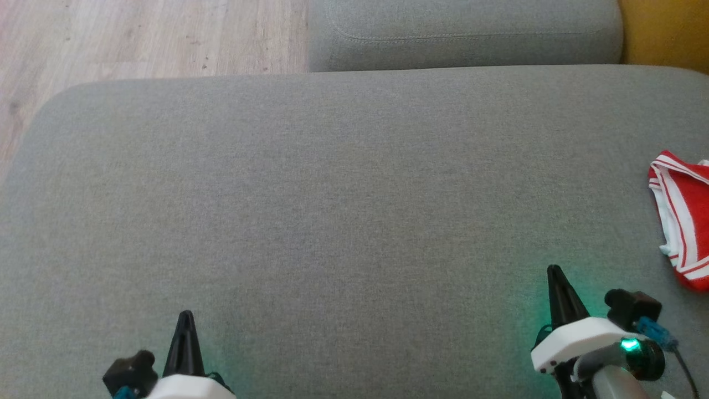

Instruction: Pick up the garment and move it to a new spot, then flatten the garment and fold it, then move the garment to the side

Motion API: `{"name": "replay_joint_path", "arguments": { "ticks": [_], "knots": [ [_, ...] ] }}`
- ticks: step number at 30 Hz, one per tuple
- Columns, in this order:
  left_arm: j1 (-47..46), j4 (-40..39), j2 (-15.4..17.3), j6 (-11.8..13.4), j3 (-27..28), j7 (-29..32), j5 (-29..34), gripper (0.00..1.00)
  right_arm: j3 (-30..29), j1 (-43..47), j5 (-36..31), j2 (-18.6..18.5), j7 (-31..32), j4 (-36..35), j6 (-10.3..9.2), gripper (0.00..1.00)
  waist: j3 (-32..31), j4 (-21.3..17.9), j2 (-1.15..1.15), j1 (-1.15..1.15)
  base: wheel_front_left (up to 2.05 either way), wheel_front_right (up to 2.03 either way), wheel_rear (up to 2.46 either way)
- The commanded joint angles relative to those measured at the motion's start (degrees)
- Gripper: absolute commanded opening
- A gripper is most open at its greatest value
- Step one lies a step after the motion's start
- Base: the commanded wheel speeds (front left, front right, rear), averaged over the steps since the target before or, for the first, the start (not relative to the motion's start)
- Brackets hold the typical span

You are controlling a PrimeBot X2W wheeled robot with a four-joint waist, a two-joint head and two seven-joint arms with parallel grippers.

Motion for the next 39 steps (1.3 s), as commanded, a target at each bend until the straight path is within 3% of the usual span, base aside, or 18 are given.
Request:
{"name": "replay_joint_path", "arguments": {
  "ticks": [1, 39],
  "knots": [
    [-2.45, -2.06, 0.03, -0.45, 1.12, 0.30, -1.39, 0.00, -0.38, -2.26, 1.69, -0.20, 0.33, -2.35, -0.01, 0.00, -0.02, -0.03, 0.00, 0.00, 0.00, 0.00, 0.00],
    [-3.79, -6.01, 0.10, -2.87, 4.85, 6.66, -24.94, 0.00, -2.85, -1.20, 27.37, -0.24, 6.58, -9.12, -0.02, 0.00, -0.78, -0.91, 0.00, 0.00, 0.00, 0.00, 0.00]
  ]
}}
